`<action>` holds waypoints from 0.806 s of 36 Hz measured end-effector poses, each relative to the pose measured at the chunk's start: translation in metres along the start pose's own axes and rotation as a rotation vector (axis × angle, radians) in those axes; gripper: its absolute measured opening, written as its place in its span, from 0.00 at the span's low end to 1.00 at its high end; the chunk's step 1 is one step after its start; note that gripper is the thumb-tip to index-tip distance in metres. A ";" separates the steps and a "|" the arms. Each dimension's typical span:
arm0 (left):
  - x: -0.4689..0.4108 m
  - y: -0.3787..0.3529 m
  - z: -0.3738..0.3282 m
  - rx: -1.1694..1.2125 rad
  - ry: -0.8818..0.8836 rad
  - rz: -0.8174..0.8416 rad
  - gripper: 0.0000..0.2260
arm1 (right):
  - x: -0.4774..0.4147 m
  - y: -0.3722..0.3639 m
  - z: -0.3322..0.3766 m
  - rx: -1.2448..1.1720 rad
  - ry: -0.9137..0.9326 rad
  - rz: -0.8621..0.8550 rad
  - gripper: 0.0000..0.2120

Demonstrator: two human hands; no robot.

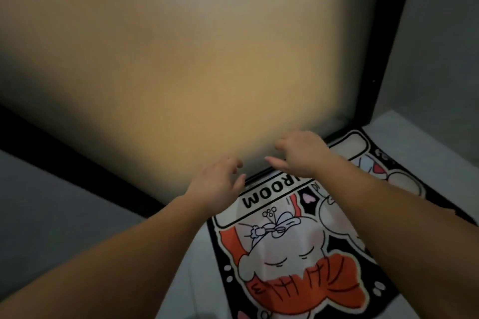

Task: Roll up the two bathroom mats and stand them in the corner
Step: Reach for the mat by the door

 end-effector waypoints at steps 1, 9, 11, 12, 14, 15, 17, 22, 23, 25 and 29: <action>-0.008 -0.003 -0.006 0.005 -0.009 0.001 0.16 | 0.003 -0.007 -0.014 -0.008 -0.041 -0.001 0.27; -0.063 -0.033 -0.044 0.082 -0.137 -0.012 0.16 | 0.039 -0.045 -0.089 0.009 -0.272 0.102 0.22; -0.071 -0.040 -0.055 0.093 -0.194 -0.011 0.16 | 0.053 -0.045 -0.102 0.024 -0.323 0.120 0.22; -0.074 -0.044 -0.061 0.101 -0.224 -0.013 0.16 | 0.063 -0.046 -0.108 0.033 -0.353 0.139 0.22; -0.080 -0.053 -0.074 0.100 -0.289 -0.009 0.15 | 0.085 -0.047 -0.121 0.056 -0.416 0.204 0.23; -0.083 -0.059 -0.082 0.092 -0.329 -0.002 0.14 | 0.098 -0.046 -0.127 0.073 -0.451 0.239 0.23; -0.089 -0.071 -0.097 0.088 -0.403 0.022 0.14 | 0.125 -0.043 -0.139 0.110 -0.528 0.317 0.23; -0.099 -0.084 -0.137 0.122 -0.552 0.060 0.17 | 0.188 -0.025 -0.159 0.175 -0.724 0.445 0.20; -0.100 -0.086 -0.144 0.126 -0.576 0.062 0.17 | 0.198 -0.022 -0.163 0.180 -0.761 0.456 0.19; -0.102 -0.090 -0.155 0.143 -0.596 0.067 0.16 | 0.216 -0.018 -0.171 0.172 -0.848 0.475 0.20; -0.105 -0.105 -0.167 0.146 -0.595 0.099 0.20 | 0.245 -0.030 -0.186 0.063 -1.021 0.519 0.23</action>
Point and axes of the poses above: each hand's wrist, its own x-axis away from the middle knuckle, its own y-axis out of the back of the hand, z = x × y, the point moved 9 cm from there along -x, towards the middle knuckle, and after that the axes turned 2 degrees about -z, right-handed, at the moved point
